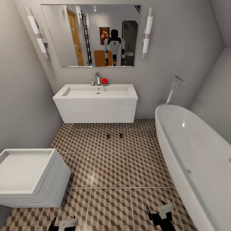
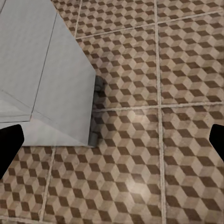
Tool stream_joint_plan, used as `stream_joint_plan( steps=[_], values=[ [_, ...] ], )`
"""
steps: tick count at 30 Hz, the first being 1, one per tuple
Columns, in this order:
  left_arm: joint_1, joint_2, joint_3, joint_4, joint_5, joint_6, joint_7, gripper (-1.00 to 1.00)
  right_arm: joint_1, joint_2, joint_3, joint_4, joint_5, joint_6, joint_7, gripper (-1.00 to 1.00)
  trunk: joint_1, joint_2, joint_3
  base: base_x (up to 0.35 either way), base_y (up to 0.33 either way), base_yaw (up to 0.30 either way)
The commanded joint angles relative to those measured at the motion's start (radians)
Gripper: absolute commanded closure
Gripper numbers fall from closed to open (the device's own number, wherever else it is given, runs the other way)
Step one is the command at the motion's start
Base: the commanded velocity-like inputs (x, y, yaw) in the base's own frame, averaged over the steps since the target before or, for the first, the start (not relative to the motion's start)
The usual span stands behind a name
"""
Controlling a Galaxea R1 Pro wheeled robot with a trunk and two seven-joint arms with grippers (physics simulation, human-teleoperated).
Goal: Take the four mousetraps from the cabinet in the bathroom and place them on the bathroom floor. Make sure all four end up on the same floor surface, and ensure that at least two of them are either under or directly next to the same bathroom sink.
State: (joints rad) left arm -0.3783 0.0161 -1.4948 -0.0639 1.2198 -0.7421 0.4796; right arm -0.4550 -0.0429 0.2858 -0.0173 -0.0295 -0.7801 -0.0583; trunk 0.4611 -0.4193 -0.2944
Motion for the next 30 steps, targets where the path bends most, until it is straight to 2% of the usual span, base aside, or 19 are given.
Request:
stream_joint_plan(
  steps=[1,12,30],
  values=[
    [-0.001,0.001,-0.009,-0.004,0.003,0.000,0.010,-1.00,-0.001,0.001,0.009,0.000,-0.003,-0.002,-0.006,-1.00,0.000,-0.002,-0.002,-0.005,0.000,0.067],
    [-0.001,0.001,-0.009,-0.004,0.003,0.000,0.010,-1.00,-0.001,0.001,0.009,0.000,-0.003,-0.002,-0.006,-1.00,0.000,-0.002,-0.010,-0.001,0.000,0.193],
    [-0.001,0.001,-0.009,-0.004,0.003,0.000,0.010,-1.00,-0.001,0.002,0.009,0.000,-0.003,-0.002,-0.006,-1.00,0.000,-0.002,-0.012,0.000,0.000,0.282]
  ],
)
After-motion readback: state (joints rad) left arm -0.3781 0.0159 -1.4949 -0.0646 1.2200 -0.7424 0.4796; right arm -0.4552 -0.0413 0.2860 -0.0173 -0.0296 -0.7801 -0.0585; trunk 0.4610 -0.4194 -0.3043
